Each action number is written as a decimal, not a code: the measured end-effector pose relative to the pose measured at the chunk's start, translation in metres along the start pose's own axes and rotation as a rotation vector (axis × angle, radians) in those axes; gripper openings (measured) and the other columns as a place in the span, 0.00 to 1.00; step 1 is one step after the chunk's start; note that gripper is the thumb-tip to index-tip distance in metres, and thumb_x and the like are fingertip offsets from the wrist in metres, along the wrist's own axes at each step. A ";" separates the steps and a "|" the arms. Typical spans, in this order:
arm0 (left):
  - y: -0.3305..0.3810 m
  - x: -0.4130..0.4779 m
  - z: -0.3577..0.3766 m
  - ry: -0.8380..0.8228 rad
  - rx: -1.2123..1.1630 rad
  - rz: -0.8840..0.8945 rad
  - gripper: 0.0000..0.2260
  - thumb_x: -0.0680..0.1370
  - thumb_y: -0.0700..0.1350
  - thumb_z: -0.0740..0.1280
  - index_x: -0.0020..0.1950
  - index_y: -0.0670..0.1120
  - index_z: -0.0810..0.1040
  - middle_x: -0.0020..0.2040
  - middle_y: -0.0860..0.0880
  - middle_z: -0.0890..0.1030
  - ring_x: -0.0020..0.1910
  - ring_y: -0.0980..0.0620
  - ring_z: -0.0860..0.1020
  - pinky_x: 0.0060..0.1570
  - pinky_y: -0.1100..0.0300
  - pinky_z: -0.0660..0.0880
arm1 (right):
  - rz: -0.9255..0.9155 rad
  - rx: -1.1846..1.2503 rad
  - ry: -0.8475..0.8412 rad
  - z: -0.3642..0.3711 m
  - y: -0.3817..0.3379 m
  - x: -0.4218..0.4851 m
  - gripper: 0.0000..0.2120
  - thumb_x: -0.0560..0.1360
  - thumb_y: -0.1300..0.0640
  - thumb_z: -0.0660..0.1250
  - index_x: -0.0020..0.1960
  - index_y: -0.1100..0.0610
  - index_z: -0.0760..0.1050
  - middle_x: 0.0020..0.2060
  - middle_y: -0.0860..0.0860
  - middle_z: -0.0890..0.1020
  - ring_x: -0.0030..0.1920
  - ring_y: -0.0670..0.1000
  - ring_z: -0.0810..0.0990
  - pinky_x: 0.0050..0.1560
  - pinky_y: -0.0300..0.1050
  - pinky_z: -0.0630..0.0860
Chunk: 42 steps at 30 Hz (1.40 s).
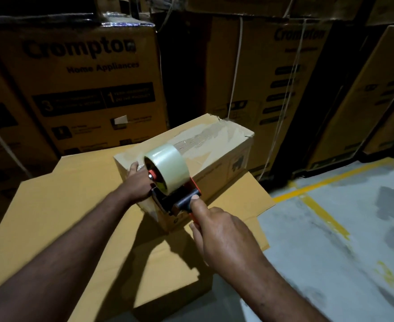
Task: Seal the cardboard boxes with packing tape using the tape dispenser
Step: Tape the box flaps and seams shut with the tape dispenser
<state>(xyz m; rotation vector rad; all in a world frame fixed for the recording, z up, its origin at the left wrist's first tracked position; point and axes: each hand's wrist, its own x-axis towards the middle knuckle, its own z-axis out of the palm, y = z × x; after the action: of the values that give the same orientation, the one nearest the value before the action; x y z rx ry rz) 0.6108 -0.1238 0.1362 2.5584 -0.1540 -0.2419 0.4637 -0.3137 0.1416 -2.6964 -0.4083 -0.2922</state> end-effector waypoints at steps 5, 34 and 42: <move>0.008 -0.007 0.000 -0.102 0.103 0.049 0.35 0.76 0.64 0.57 0.82 0.52 0.59 0.83 0.45 0.52 0.81 0.44 0.43 0.78 0.47 0.40 | 0.007 0.009 0.007 0.007 0.006 -0.009 0.22 0.85 0.47 0.54 0.75 0.46 0.52 0.46 0.47 0.76 0.38 0.45 0.70 0.31 0.33 0.60; 0.002 0.016 -0.010 -0.345 0.206 0.128 0.44 0.70 0.60 0.67 0.83 0.53 0.52 0.83 0.50 0.39 0.81 0.47 0.37 0.74 0.40 0.29 | 0.036 0.190 0.034 0.028 0.043 -0.033 0.20 0.82 0.46 0.61 0.71 0.44 0.60 0.50 0.48 0.81 0.47 0.49 0.79 0.43 0.41 0.76; -0.020 0.017 -0.003 -0.281 -0.136 0.160 0.30 0.72 0.63 0.67 0.74 0.58 0.73 0.83 0.53 0.46 0.80 0.50 0.42 0.74 0.40 0.27 | 0.045 0.145 0.005 0.026 0.045 -0.031 0.21 0.83 0.45 0.59 0.73 0.45 0.58 0.53 0.48 0.81 0.48 0.49 0.80 0.40 0.37 0.69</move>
<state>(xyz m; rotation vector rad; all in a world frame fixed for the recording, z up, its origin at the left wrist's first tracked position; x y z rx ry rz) 0.6298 -0.1078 0.1255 2.3521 -0.4309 -0.5311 0.4527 -0.3496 0.0940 -2.5585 -0.3523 -0.2466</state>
